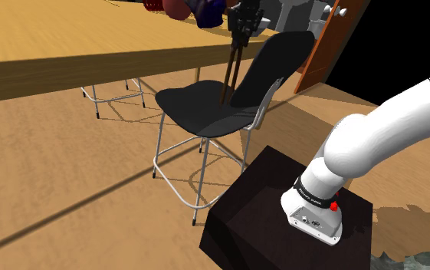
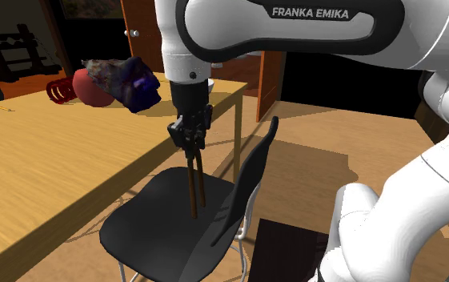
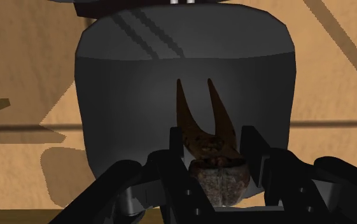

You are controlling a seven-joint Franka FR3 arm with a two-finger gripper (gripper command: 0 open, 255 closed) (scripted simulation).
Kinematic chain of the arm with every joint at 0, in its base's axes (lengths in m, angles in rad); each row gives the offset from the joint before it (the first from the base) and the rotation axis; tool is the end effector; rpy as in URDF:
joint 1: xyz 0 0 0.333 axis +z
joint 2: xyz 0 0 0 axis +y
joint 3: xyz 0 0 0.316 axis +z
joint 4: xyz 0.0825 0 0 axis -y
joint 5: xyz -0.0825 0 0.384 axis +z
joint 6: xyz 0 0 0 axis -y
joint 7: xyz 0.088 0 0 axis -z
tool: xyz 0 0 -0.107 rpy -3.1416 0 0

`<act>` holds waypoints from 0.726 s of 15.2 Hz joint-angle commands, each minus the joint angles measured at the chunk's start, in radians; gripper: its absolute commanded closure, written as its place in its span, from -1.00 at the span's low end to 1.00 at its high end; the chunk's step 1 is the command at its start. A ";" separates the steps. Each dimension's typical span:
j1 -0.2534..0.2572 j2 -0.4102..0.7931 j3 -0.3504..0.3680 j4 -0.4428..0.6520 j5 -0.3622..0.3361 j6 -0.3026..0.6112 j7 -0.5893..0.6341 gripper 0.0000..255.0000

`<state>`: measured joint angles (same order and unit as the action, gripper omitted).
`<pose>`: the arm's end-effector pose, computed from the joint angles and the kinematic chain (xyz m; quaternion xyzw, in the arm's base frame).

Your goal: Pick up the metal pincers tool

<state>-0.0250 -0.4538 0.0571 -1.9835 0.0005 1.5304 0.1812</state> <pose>0.4038 0.0185 0.6441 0.9969 -0.0773 0.0013 0.0122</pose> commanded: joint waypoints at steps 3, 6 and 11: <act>0.000 0.021 0.001 0.075 -0.001 -0.054 0.001 1.00; -0.001 0.037 0.001 0.131 -0.001 -0.094 0.001 1.00; -0.001 0.055 0.001 0.192 -0.002 -0.137 0.001 1.00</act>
